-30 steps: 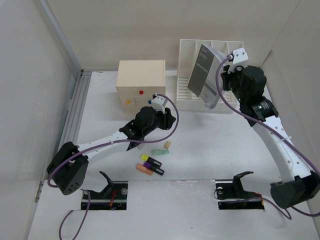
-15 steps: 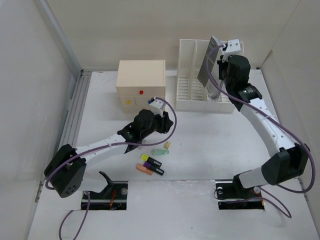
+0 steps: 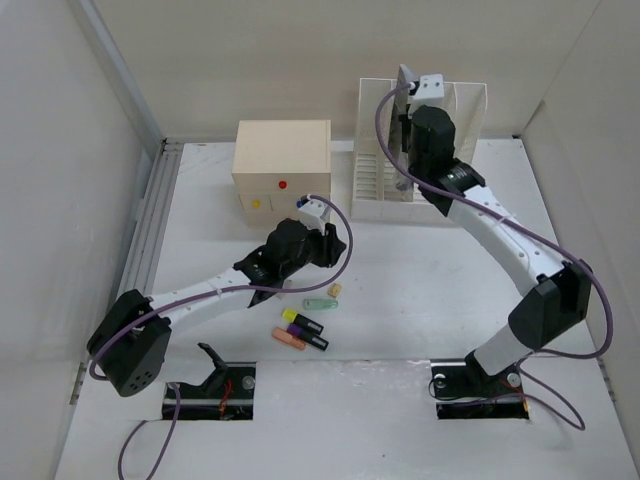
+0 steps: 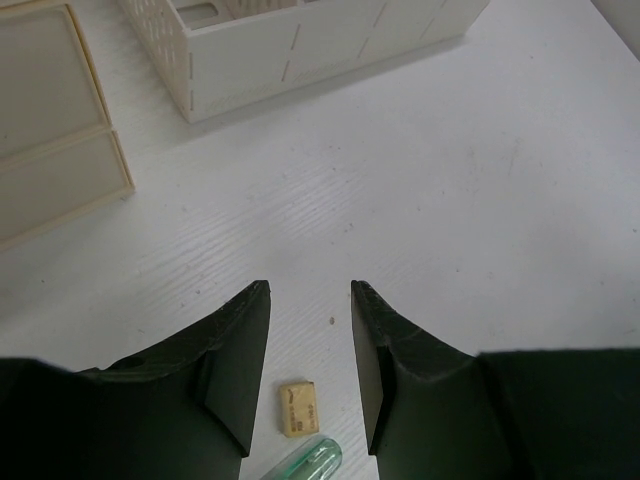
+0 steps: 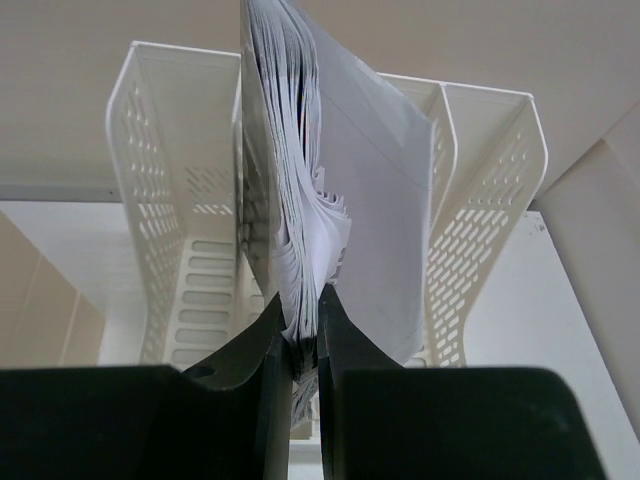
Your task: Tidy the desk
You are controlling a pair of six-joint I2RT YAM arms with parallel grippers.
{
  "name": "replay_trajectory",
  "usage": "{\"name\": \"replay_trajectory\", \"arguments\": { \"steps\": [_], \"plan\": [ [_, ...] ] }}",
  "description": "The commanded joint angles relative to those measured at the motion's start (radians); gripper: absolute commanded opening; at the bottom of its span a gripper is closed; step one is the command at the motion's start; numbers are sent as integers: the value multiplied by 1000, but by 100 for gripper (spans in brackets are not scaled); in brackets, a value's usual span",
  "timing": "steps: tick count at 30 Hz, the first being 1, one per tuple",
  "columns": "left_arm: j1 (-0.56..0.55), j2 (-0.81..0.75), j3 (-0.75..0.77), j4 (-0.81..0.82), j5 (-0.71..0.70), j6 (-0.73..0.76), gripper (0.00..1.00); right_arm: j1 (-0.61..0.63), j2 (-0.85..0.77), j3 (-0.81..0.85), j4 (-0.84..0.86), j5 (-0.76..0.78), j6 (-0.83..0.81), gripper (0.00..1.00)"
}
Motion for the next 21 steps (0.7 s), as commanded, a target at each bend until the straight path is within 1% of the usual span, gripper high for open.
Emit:
{"name": "replay_trajectory", "arguments": {
  "steps": [1, 6, 12, 18, 21],
  "plan": [
    [4, -39, -22, 22, 1, -7, 35, 54, 10, 109, 206, 137, 33, 0],
    [4, -50, -31, 13, -9, -7, 35, 87, 82, 110, 224, 189, 56, 0],
    [4, -60, -31, 13, -18, -17, 35, 87, 136, 110, 233, 189, 127, 0],
    [4, -60, -31, 4, -18, -17, 35, 69, 168, 110, 233, 140, 189, 0],
    [4, -60, -31, 4, -18, -17, 35, 69, 168, 74, 233, 116, 216, 0]
  ]
}}
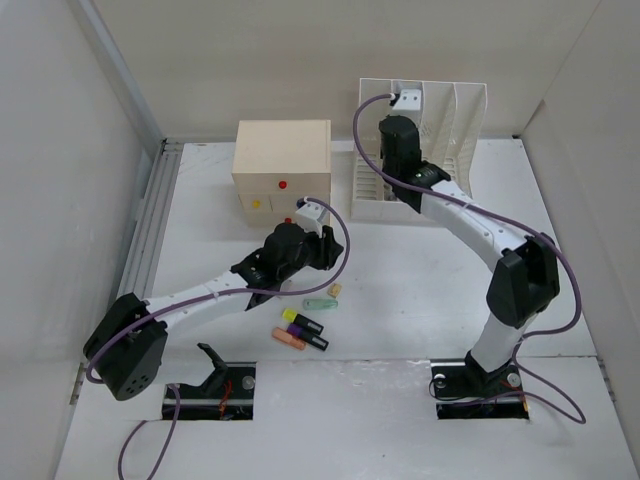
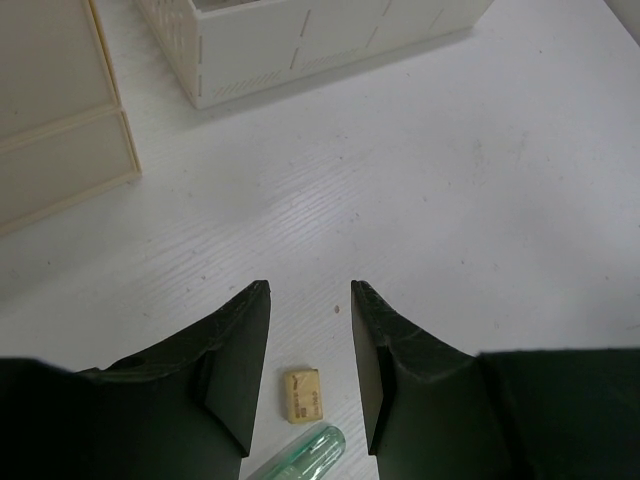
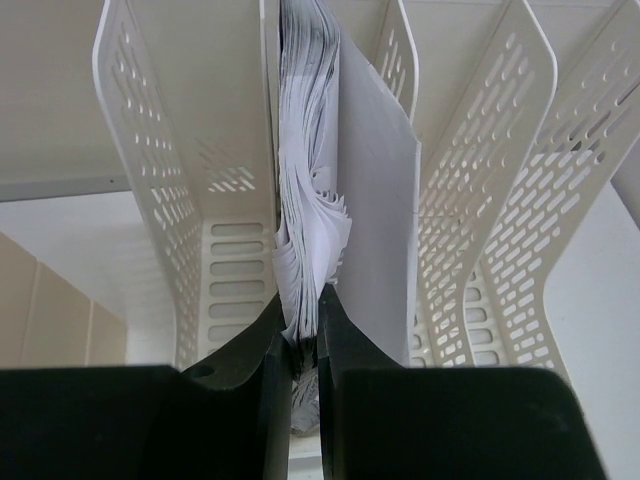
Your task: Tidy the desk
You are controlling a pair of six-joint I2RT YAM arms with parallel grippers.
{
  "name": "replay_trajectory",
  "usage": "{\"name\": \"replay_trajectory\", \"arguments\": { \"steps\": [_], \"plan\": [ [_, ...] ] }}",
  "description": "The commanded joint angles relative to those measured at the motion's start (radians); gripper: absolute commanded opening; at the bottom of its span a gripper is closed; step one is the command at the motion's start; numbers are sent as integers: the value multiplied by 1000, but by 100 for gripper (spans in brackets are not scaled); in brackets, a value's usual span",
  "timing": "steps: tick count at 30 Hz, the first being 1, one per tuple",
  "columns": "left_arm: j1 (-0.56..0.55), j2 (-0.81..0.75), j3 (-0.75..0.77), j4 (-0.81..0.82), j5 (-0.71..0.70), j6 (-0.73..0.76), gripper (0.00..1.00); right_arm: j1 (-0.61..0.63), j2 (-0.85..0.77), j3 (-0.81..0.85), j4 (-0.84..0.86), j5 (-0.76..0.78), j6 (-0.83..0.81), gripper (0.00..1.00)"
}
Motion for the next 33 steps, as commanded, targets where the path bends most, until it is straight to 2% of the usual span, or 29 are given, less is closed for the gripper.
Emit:
{"name": "replay_trajectory", "arguments": {
  "steps": [1, 4, 5, 7, 8, 9, 11, 14, 15, 19, 23, 27, 28, 29, 30, 31, 33],
  "plan": [
    [4, -34, -5, 15, -6, -8, 35, -2, -21, 20, 175, -37, 85, 0],
    [4, -34, -5, 15, -6, -17, 35, -2, -32, -15, 166, -57, 94, 0],
    [4, -34, -5, 15, -6, -17, 35, -2, -32, -38, 166, -57, 94, 9],
    [4, -43, -5, 5, -6, -17, 44, -2, -44, -64, 157, -101, 94, 37],
    [4, -52, -5, 5, -6, -17, 49, -11, -59, -95, 157, -120, 94, 62],
    [4, -53, -5, 5, -6, -17, 57, -11, -84, -109, 157, -138, 94, 69],
    [4, -71, 4, -4, -6, -17, 64, -21, -105, -129, 157, -177, 94, 83],
    [4, -92, 4, -15, -6, -17, 69, -21, -156, -149, 157, -212, 70, 91],
    [4, -92, 15, -15, -6, -17, 70, -21, -173, -161, 157, -227, 55, 98],
    [4, -149, 28, -25, 4, -27, 71, -11, -311, -172, 157, -330, -106, 99],
    [4, -209, 81, -56, 24, -36, 71, -11, -446, -181, 93, -566, -246, 99],
    [4, -281, 136, -114, 12, -36, 69, -58, -530, -219, -35, -925, -297, 99],
    [4, -316, 147, -123, 12, -36, 68, -67, -531, -232, -58, -925, -297, 99],
    [4, -354, 168, -143, -9, -36, 68, -48, -544, -262, -93, -814, -234, 99],
    [4, -355, 184, -160, -9, -36, 68, -48, -544, -262, -116, -813, -173, 99],
    [4, -387, 205, -179, -9, -27, 71, -22, -544, -262, -163, -663, -141, 99],
    [4, -414, 259, -237, -20, 8, 82, 0, -515, -242, -285, -539, -90, 99]
  ]
}}
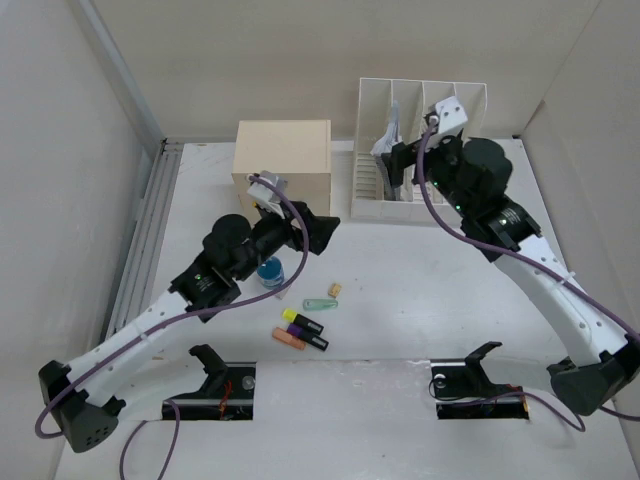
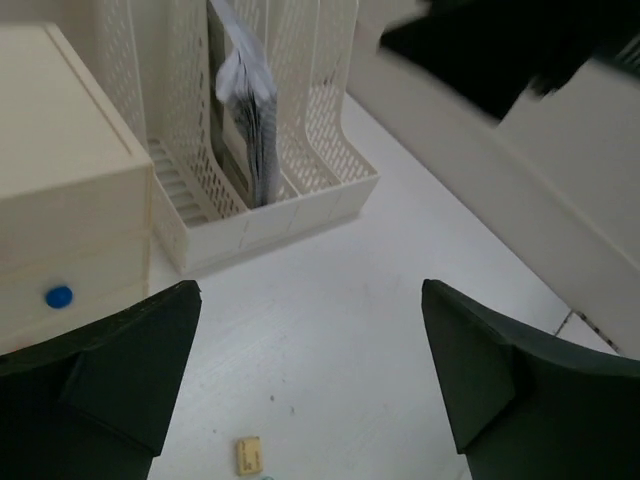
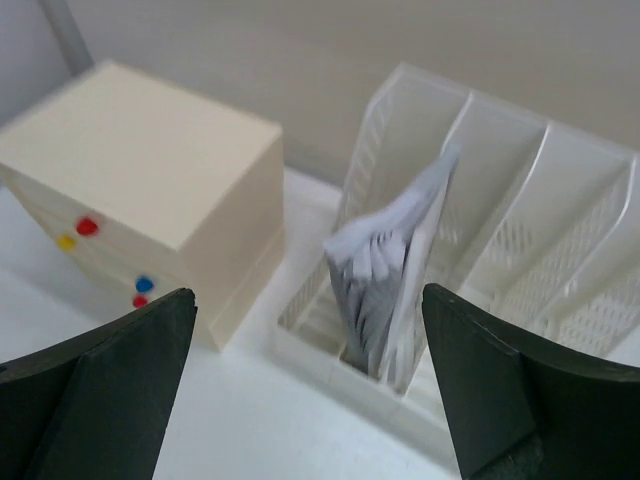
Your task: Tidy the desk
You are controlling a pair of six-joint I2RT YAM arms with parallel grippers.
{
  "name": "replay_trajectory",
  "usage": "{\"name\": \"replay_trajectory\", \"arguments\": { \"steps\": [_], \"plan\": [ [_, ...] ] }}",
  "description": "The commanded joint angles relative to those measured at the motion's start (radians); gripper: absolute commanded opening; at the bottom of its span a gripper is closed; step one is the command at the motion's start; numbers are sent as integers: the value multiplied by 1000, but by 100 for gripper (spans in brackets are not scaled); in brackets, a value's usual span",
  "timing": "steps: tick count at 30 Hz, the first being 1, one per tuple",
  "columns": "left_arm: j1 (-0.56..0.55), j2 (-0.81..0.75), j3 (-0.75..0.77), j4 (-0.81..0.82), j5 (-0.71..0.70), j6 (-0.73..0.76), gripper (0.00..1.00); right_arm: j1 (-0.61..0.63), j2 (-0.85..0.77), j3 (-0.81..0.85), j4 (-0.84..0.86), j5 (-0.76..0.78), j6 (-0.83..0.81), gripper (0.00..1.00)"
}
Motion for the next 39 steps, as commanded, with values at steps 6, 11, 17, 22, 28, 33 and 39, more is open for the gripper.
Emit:
{"name": "replay_trajectory", "arguments": {
  "steps": [6, 11, 17, 22, 28, 33, 39],
  "plan": [
    [4, -146, 159, -150, -236, 147, 100, 49, 66, -112, -235, 246, 50, 99],
    [4, -169, 21, -80, -333, 121, 100, 20, -43, -205, -213, 33, -140, 99],
    [34, -89, -10, -100, -478, 47, 100, -42, -83, -247, -196, -110, -109, 99],
    [34, -64, -51, -49, -505, 47, 100, -42, -120, -248, -196, -156, -109, 99],
    [79, 44, 33, -116, -404, 47, 100, -52, -169, -274, -189, -232, -162, 99],
    [289, 126, 93, -129, -96, 14, 100, -71, -183, -275, -199, -263, -181, 99],
    [437, 216, 147, -175, 38, -29, 81, -71, -206, -265, -210, -254, -181, 99]
  ]
}}
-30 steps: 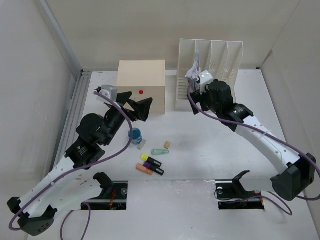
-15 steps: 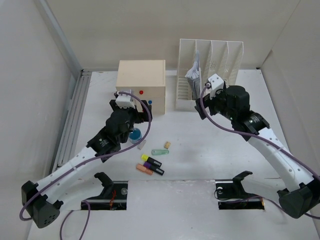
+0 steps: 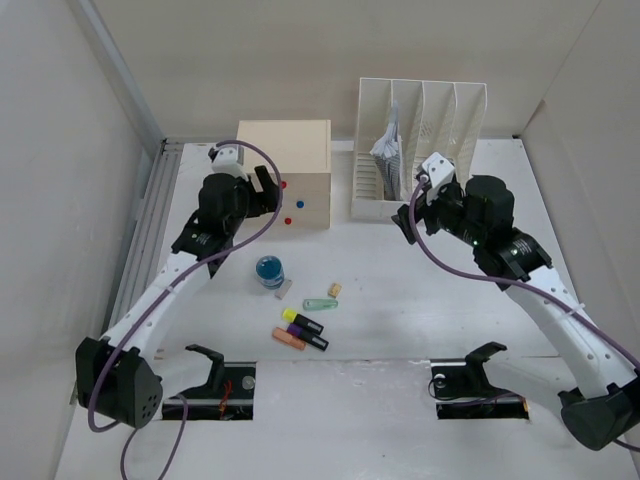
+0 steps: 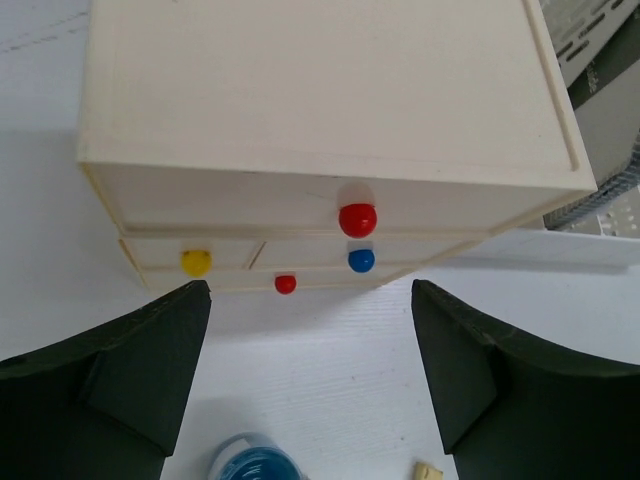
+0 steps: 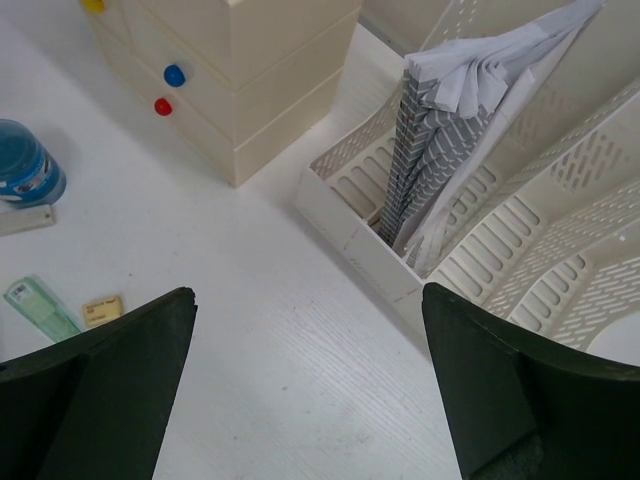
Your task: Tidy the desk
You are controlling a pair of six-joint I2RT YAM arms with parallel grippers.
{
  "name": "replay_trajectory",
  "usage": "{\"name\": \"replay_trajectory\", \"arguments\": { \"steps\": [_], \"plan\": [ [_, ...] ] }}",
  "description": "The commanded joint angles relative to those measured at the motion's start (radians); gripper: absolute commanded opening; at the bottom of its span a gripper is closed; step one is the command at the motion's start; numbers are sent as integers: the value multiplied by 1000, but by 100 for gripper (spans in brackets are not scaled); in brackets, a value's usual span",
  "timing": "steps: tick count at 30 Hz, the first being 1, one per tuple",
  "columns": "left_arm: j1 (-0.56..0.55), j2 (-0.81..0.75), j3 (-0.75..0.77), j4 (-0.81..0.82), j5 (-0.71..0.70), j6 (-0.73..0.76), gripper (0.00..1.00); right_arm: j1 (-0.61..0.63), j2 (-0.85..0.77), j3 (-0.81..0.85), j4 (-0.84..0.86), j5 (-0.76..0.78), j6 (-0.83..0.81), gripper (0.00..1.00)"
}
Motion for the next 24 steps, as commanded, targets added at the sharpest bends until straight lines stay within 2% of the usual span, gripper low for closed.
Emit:
{"name": "replay_trajectory", "arguments": {
  "steps": [1, 4, 10, 20, 22, 24],
  "plan": [
    [0, 40, 73, -8, 132, -25, 78, -7, -33, 6, 35, -20, -12, 99],
    [0, 72, 95, -18, 151, -25, 69, -7, -33, 6, 35, -20, -3, 99],
    [-9, 112, 104, -18, 154, -16, 63, -7, -33, 6, 35, -11, 6, 99],
    [-27, 238, 191, -18, 56, -7, 51, -7, -24, 6, 35, -11, 16, 99],
    [-37, 267, 214, -30, 31, 2, 46, -7, -24, 6, 35, -11, 16, 99],
    [-37, 279, 224, -39, 13, 2, 46, -7, -24, 6, 35, -11, 16, 99]
  ]
}}
